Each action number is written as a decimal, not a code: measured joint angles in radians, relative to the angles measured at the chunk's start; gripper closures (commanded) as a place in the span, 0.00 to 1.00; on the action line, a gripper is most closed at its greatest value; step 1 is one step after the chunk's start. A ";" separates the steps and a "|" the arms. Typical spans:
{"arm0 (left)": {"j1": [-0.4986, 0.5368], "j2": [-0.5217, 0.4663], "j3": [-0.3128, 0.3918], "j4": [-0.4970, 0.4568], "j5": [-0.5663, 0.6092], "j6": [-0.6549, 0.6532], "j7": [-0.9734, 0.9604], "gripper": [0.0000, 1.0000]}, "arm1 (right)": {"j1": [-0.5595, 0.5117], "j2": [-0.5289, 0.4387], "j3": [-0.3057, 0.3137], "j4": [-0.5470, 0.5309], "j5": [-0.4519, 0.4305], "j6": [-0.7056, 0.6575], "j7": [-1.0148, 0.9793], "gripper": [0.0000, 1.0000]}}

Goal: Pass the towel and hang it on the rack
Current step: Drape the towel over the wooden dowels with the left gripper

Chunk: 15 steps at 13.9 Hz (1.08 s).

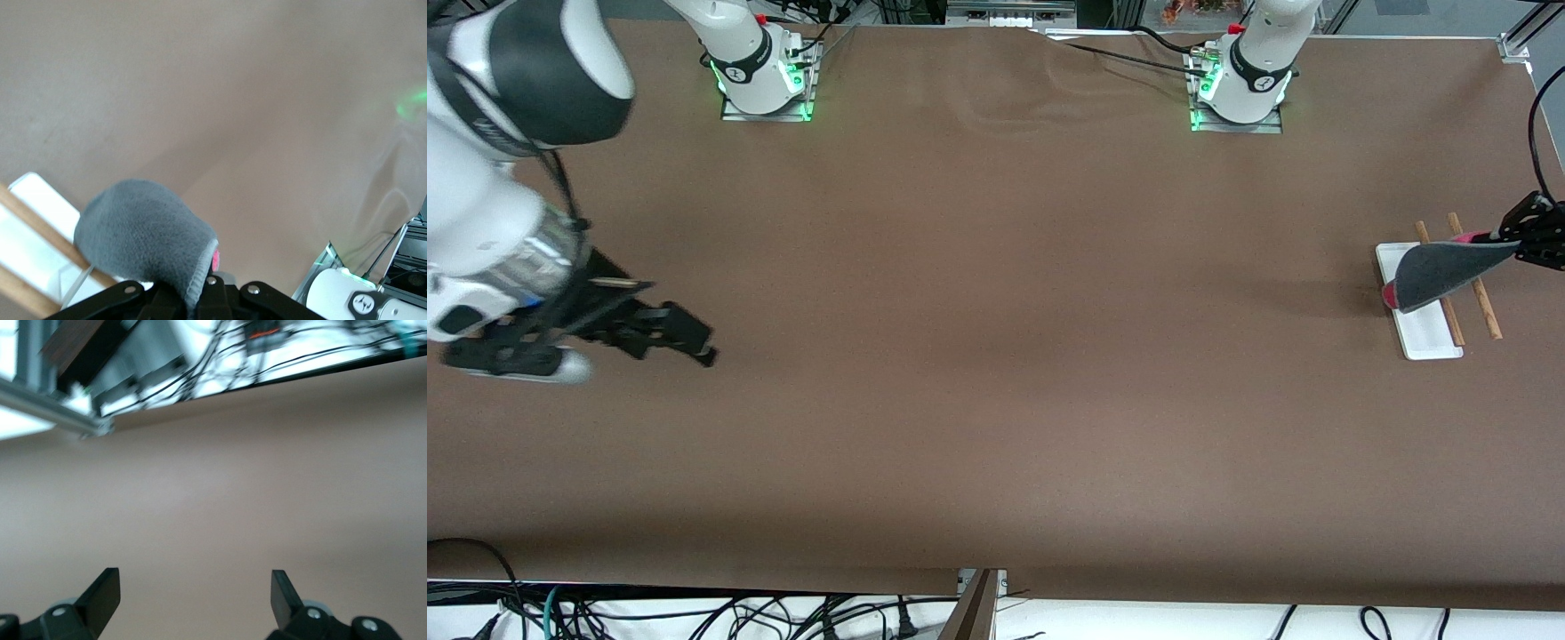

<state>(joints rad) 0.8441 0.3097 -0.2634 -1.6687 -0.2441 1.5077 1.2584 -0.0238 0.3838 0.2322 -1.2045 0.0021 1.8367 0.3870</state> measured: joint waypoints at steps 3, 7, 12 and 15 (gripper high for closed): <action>0.075 0.022 0.000 0.000 0.015 -0.001 0.102 1.00 | -0.021 -0.057 -0.119 -0.004 -0.001 -0.096 -0.005 0.00; 0.134 0.072 -0.001 0.051 0.098 0.001 0.234 1.00 | -0.032 -0.162 -0.191 -0.081 -0.037 -0.201 -0.160 0.00; 0.206 0.191 0.000 0.133 0.169 0.005 0.355 1.00 | -0.039 -0.274 -0.182 -0.247 -0.041 -0.333 -0.216 0.00; 0.224 0.233 0.000 0.172 0.221 0.011 0.378 1.00 | -0.038 -0.295 -0.172 -0.285 -0.041 -0.333 -0.298 0.00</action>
<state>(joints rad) 1.0681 0.5424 -0.2632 -1.4965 -0.0228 1.5186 1.6363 -0.0617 0.0889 0.0606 -1.4897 -0.0390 1.5038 0.0885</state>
